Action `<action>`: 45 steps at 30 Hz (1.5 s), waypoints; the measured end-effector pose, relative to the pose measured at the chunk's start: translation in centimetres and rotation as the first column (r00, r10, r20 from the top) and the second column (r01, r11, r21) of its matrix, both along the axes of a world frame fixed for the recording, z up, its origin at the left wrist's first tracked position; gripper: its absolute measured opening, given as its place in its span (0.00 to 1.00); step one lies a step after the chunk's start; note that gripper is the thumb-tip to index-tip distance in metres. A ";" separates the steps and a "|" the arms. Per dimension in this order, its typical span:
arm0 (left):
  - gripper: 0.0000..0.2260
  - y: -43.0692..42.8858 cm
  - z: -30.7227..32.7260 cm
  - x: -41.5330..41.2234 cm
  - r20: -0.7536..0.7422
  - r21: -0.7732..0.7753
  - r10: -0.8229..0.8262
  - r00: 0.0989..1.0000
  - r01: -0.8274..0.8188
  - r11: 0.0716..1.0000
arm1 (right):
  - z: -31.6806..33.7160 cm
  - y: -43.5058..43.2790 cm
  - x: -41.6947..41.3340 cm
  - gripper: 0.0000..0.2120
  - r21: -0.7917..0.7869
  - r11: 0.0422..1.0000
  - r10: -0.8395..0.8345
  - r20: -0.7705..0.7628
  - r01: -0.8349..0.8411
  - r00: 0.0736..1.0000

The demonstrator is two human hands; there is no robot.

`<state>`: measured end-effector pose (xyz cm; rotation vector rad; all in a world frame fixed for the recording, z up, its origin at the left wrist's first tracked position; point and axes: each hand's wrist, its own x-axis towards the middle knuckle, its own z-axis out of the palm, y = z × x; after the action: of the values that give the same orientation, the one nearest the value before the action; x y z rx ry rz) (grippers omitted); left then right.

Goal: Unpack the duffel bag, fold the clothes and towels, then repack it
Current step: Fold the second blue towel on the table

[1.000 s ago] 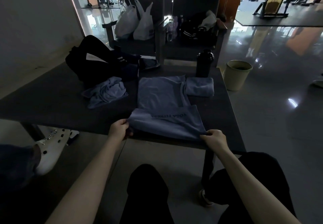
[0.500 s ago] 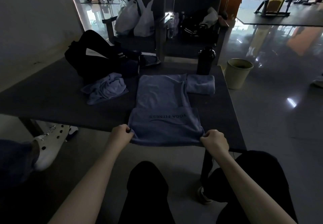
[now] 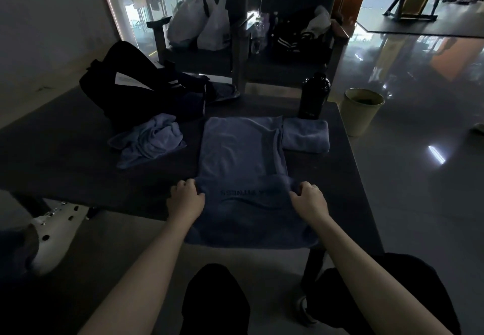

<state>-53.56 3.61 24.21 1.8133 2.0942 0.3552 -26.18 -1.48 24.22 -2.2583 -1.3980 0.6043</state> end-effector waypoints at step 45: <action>0.21 7.9 1.4 -0.1 0.517 -0.376 0.343 0.784 -0.152 0.914 | 1.9 6.4 1.1 0.07 -0.089 0.981 0.098 -0.540 -0.173 0.836</action>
<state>-53.68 11.52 25.60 1.0593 1.8159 0.5250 -25.12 4.95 26.16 -1.8706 -1.2555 1.2971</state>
